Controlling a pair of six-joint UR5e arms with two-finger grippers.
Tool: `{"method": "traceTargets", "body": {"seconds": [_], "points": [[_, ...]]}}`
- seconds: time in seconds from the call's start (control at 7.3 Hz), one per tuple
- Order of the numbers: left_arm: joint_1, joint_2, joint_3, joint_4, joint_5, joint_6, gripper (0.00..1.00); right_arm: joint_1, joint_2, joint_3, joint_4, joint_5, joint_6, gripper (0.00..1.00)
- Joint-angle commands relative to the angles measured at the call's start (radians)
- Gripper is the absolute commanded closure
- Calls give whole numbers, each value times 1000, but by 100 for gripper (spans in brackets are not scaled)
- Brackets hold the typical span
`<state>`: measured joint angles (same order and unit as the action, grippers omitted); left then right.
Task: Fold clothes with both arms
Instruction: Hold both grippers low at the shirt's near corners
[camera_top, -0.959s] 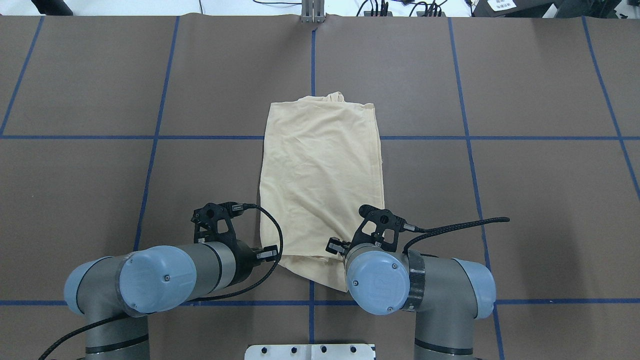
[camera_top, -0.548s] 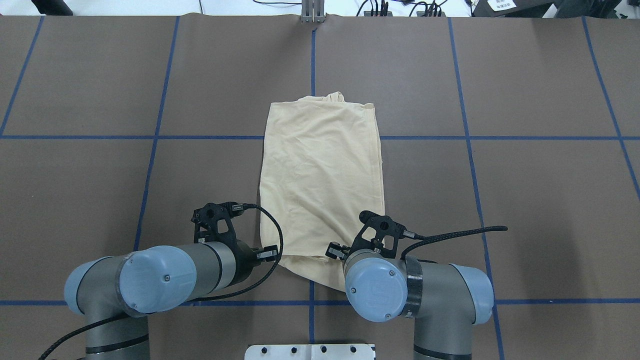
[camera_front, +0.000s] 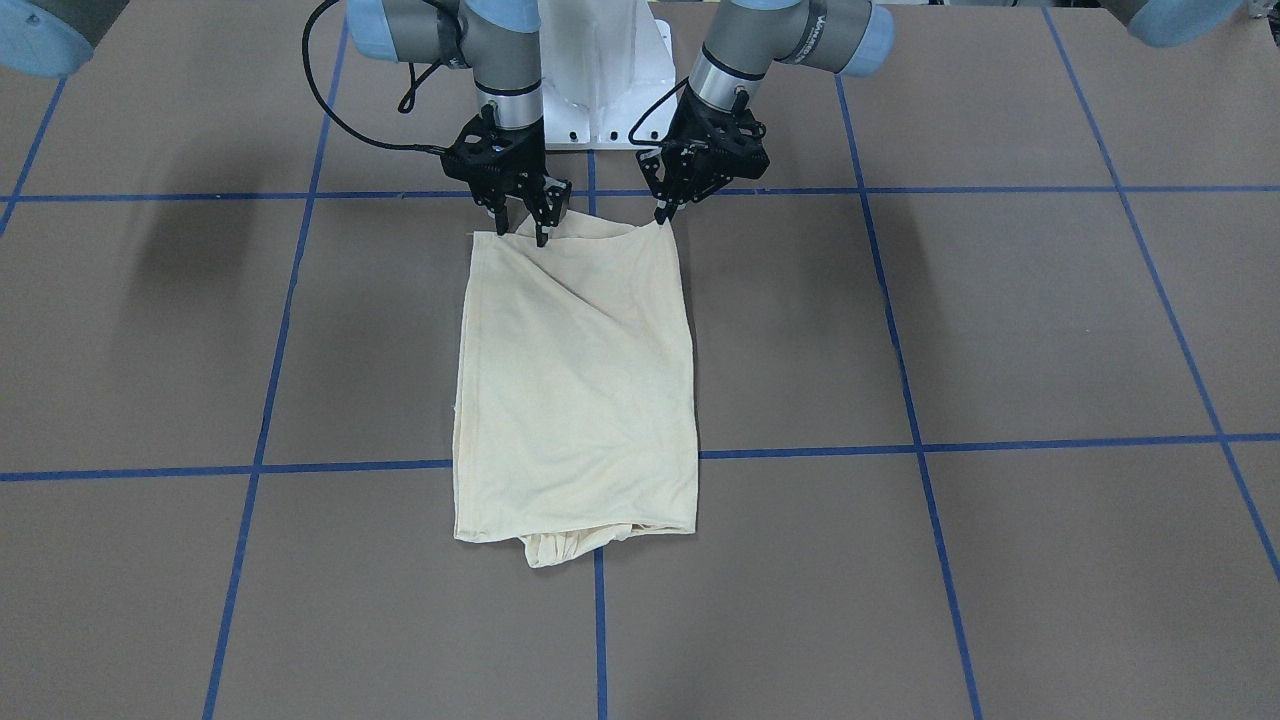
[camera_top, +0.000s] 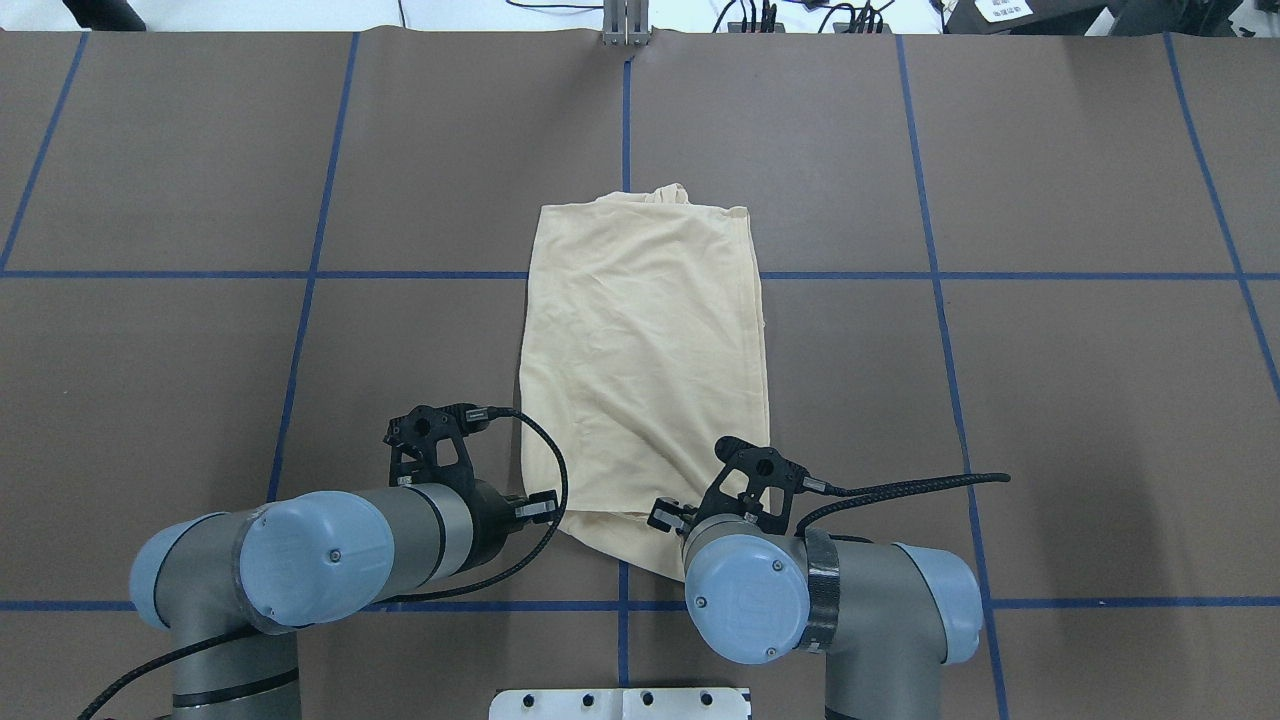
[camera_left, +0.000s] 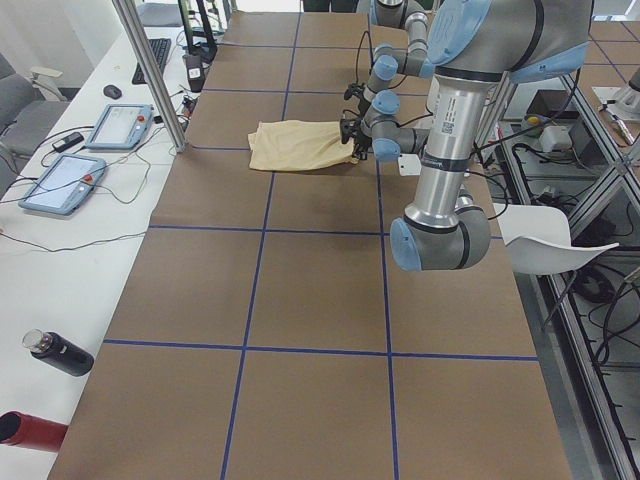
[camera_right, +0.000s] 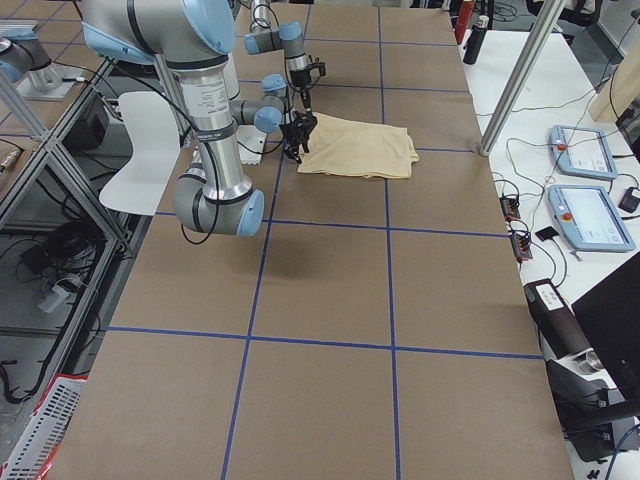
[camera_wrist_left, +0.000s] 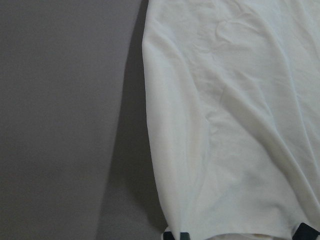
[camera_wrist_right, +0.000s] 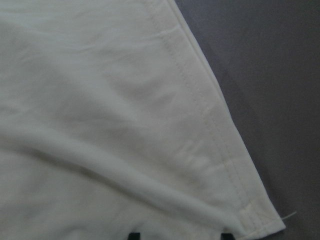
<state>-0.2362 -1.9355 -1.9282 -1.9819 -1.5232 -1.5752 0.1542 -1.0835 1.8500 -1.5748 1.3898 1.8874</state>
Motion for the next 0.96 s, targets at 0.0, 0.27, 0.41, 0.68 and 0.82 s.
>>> {"method": "traceTargets", "body": {"seconds": [0.0, 0.27, 0.41, 0.68, 0.82], "points": [[0, 0, 0, 0, 0, 1, 100, -5, 0, 0, -1, 0, 1, 41], [0, 0, 0, 2, 0, 3, 100, -7, 0, -11, -1, 0, 1, 42], [0, 0, 0, 0, 0, 3, 100, -7, 2, -11, -1, 0, 1, 45], [0, 0, 0, 0, 0, 1, 100, -7, 4, -11, -1, 0, 13, 87], [0, -2, 0, 0, 0, 3, 100, -7, 2, -11, -1, 0, 38, 100]]}}
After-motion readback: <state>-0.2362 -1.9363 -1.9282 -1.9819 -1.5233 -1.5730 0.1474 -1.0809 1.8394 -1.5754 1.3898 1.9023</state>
